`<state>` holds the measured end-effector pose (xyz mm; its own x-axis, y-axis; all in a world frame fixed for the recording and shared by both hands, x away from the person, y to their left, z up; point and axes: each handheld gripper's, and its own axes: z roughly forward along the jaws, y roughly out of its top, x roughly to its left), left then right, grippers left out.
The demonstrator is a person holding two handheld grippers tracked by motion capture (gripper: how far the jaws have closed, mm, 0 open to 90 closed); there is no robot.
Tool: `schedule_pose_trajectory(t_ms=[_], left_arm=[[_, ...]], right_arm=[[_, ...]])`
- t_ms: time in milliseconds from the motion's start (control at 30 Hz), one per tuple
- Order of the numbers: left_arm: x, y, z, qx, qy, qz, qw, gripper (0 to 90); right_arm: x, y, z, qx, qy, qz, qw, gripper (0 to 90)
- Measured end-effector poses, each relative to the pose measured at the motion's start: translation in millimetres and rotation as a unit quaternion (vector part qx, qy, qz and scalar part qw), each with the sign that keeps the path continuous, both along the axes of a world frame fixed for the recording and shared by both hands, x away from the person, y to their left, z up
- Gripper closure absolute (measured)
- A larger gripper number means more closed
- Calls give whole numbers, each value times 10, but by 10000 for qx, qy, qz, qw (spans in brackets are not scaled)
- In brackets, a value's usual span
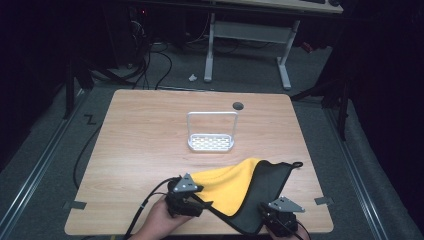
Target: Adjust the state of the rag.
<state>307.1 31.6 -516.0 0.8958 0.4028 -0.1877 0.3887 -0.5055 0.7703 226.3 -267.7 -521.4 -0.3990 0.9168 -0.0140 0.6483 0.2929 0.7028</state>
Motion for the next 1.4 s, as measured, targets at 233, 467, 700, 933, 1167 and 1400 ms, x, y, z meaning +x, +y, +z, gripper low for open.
schedule_pose_trajectory(t_ms=[233,467,700,933,1167,1400], left_arm=[[-172,-259,-115,633,-605,-180,9960,465],[-137,-213,-101,458,-334,-180,9982,715],[-41,-73,-27,-15,122,-98,9999,734],[-25,-32,5,-143,225,-72,9996,729],[-10,9,29,-293,388,-91,9988,714],[-14,19,42,-280,369,-145,9988,713]], right_arm=[[-41,-15,-11,-7,1,-19,10000,808],[-42,-26,-20,33,-17,-16,10000,808],[-43,-35,-16,-54,-16,-89,9999,816],[-45,-47,-13,-111,-20,-105,9999,825],[-52,-76,-14,-97,-27,-170,9998,825],[-55,-102,-10,-155,-32,-198,9997,826]])
